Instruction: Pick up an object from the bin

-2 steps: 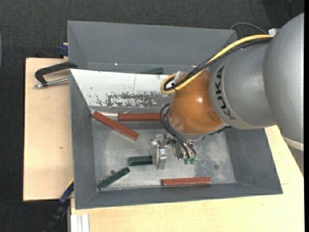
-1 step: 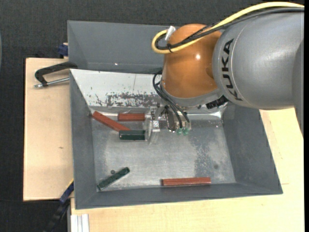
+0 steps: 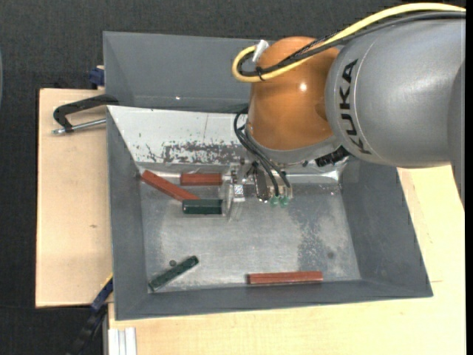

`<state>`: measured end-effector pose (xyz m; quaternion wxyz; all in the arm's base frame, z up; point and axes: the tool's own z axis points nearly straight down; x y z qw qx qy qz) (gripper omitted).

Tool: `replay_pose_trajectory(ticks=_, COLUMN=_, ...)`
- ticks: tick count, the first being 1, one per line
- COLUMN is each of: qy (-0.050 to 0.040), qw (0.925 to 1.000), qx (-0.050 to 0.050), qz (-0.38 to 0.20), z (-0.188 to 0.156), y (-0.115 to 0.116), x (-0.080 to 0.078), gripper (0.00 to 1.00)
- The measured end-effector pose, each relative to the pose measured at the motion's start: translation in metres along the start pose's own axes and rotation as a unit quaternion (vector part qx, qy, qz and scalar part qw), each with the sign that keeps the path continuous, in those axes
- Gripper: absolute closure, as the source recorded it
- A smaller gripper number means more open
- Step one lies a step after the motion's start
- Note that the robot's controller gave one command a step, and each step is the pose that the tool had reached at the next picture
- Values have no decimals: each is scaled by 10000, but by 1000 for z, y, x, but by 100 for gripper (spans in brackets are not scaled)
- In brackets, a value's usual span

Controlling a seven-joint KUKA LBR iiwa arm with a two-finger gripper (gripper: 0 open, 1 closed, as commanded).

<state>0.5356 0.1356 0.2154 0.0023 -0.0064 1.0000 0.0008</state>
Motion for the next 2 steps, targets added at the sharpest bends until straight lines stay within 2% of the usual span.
replay_pose_trajectory(ticks=1, qy=6, qw=9995, qx=-7, qz=305, z=0, y=-6, x=-13, gripper=100)
replay_pose_trajectory(ticks=2, qy=-10, qw=9963, qx=2, qz=860, z=9, y=-6, x=-24, gripper=100)
